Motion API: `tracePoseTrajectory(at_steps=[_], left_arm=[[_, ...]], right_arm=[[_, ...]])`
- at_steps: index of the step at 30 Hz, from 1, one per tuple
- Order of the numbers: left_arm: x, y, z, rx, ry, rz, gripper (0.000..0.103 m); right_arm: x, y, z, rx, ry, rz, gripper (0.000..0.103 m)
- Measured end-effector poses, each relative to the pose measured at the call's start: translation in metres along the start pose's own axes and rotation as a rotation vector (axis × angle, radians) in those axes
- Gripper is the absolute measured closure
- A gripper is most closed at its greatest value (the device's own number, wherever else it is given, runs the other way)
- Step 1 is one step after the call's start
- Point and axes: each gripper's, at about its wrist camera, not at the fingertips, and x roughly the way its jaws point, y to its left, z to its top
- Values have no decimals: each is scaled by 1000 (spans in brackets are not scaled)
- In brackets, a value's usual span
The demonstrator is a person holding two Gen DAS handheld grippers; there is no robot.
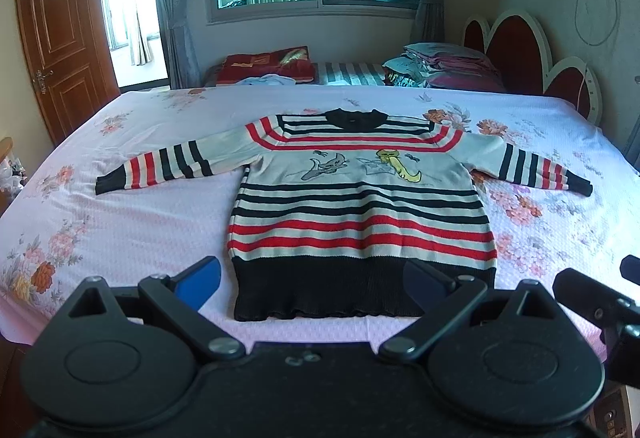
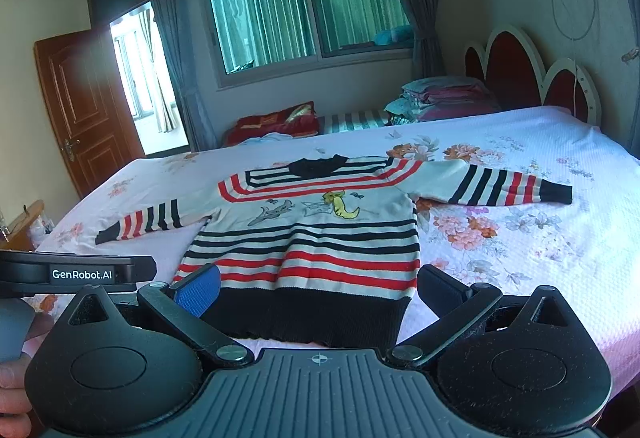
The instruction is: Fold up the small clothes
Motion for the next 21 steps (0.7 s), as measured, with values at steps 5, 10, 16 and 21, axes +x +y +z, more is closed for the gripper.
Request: tracePoseTrajectory(at_steps=[5,10,16,21], left_arm=[[2,-2,2,-1,3,-3,5],[3,-3,2,1,3,1,5],[4,-1,2,-6,5,4,5],[5,-1,2,-6,8,3,5]], right_arm=[[1,0,1,1,0,-1,0],[3,-1,1,9,0,-2,0],[3,-3,0,10,-1,-3,0],[5,-5,-1,13,3,-5,0]])
